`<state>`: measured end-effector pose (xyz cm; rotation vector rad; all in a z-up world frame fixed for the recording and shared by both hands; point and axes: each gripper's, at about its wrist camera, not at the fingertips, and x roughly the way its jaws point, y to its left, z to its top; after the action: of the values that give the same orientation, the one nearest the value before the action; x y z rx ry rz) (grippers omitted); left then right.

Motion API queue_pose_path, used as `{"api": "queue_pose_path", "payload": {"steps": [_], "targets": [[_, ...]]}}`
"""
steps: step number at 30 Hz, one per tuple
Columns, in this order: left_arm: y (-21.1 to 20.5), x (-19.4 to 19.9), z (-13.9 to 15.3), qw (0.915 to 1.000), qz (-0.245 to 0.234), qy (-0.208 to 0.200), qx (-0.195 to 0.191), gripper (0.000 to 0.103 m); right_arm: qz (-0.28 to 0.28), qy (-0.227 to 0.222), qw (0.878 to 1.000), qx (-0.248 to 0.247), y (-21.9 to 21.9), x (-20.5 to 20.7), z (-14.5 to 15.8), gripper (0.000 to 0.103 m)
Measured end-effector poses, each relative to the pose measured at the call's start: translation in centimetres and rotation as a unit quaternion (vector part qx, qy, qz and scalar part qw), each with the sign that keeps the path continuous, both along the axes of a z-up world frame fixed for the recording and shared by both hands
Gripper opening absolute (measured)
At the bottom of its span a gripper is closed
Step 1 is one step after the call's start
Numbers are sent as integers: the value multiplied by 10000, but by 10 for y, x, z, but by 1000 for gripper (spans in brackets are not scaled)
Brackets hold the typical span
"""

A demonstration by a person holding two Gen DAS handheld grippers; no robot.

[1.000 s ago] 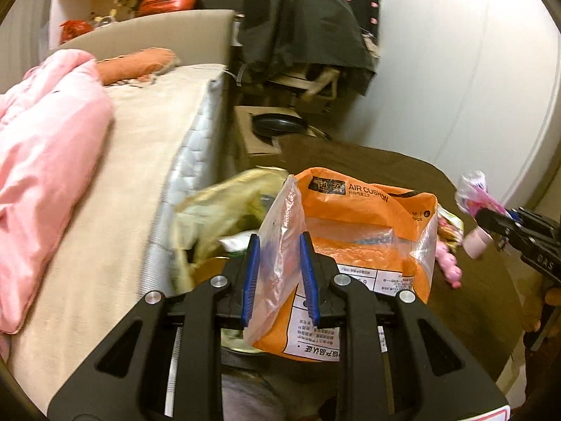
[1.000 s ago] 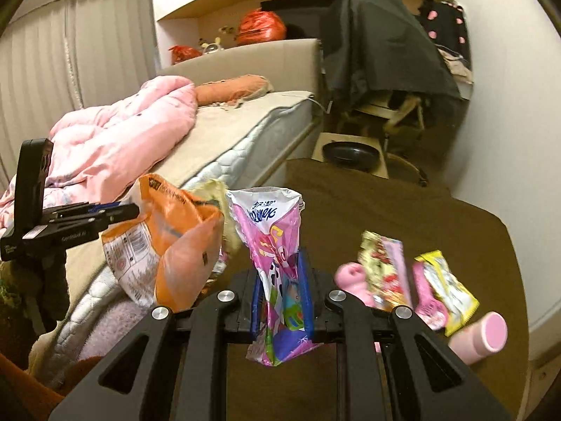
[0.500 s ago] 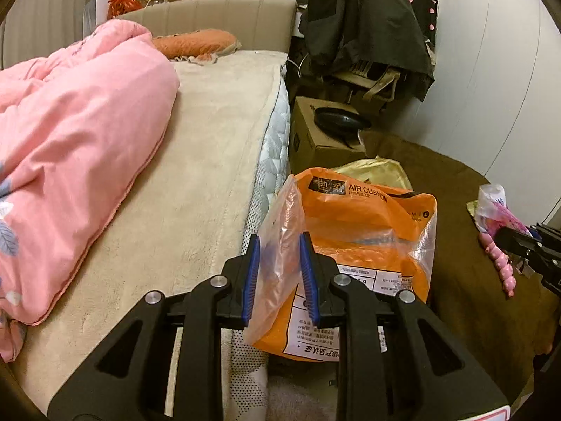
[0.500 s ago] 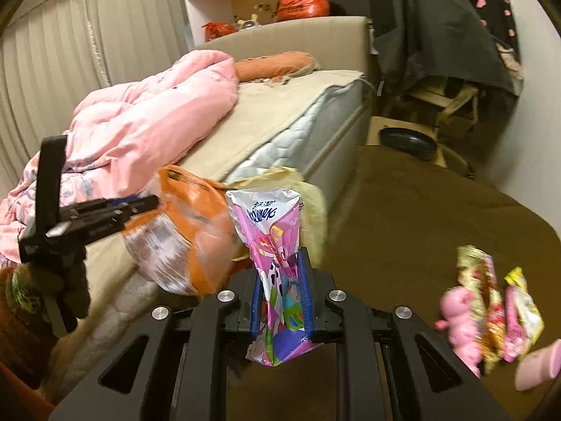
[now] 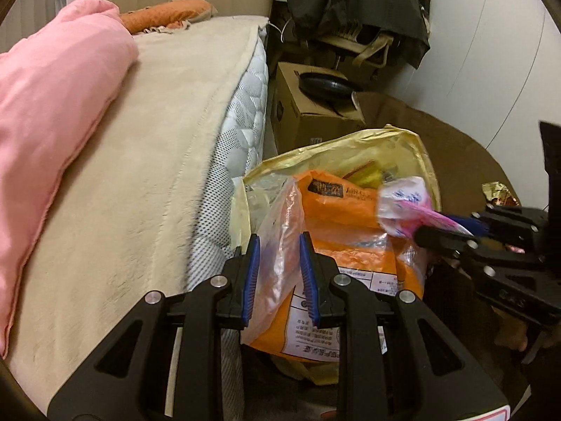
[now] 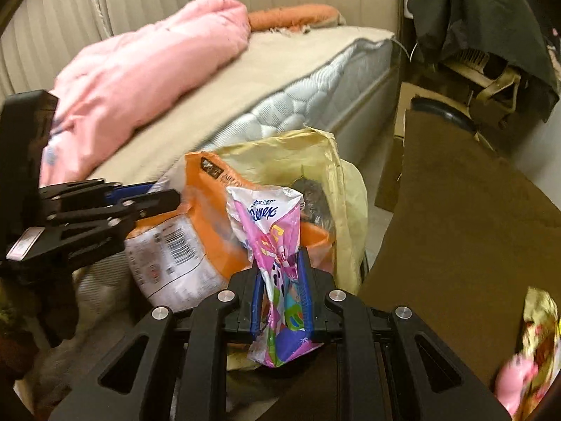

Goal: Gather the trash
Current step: 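Carry the orange bag and pink packet over the yellow bag with both tools, then open both tools to release the orange bag and pink packet into the bag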

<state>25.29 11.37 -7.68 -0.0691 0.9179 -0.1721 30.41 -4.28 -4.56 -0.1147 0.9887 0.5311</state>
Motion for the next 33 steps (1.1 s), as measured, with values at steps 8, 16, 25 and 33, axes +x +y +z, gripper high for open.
{"api": "queue_pose_path", "payload": {"steps": [8, 16, 25, 33], "targets": [[0, 16, -23, 9996, -52, 253, -88, 21, -19, 157, 9997, -206, -1, 22, -23, 18], [1, 21, -29, 9995, -32, 279, -175, 24, -3, 122, 9999, -66, -4, 20, -21, 18], [12, 16, -13, 9981, 37, 171, -591, 36, 32, -198, 9995, -234, 0, 8, -11, 30], [21, 0, 22, 9970, 305, -237, -672, 49, -145, -424, 9990, -13, -13, -4, 12, 44]]}}
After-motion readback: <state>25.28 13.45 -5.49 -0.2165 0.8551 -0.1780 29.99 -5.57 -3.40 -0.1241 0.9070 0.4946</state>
